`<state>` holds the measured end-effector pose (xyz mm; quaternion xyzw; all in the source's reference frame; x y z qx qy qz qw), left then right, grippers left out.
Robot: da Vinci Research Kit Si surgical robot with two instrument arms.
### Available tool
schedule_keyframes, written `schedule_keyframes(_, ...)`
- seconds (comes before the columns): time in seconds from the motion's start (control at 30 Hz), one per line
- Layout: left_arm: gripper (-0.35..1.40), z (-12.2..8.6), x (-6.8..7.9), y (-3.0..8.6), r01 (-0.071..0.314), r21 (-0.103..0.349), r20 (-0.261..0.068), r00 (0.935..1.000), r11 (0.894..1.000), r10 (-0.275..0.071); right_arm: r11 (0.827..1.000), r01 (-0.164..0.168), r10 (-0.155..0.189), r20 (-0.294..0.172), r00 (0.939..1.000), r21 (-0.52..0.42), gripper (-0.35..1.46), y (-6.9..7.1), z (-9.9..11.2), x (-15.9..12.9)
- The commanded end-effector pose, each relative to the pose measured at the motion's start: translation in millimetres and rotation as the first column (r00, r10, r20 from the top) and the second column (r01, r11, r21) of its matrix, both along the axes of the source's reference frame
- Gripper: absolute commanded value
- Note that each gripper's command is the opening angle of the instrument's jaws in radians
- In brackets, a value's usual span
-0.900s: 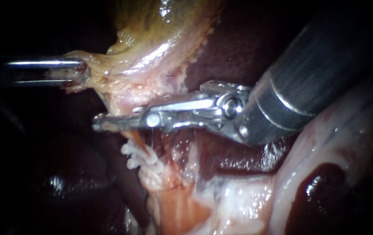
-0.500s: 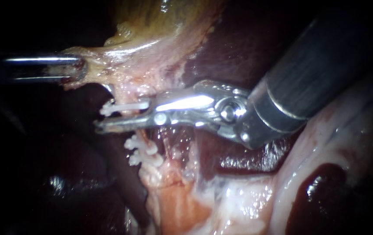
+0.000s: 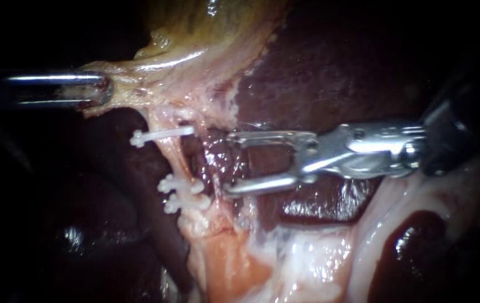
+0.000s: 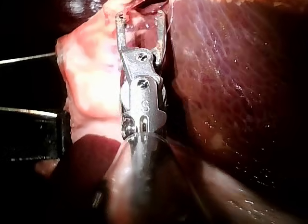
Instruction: Going back third clip left tube
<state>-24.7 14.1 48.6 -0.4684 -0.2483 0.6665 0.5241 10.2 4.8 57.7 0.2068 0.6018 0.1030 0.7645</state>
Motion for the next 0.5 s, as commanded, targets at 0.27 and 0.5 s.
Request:
schedule_keyframes(0.27,-0.35,0.0,-0.4,-0.3,0.003,-0.001,-0.002,1.0,1.0,-0.003,0.999,-0.002,0.002,0.001,1.0,-0.048,0.5,0.6,-1.0,-4.6)
schedule_keyframes(0.5,-0.35,0.5,-1.4,-0.2,0.009,-0.004,-0.007,0.9999,1.0,-0.009,0.999,-0.003,0.003,0.001,1.0,-0.049,0.5,0.5,-1.1,-4.8)
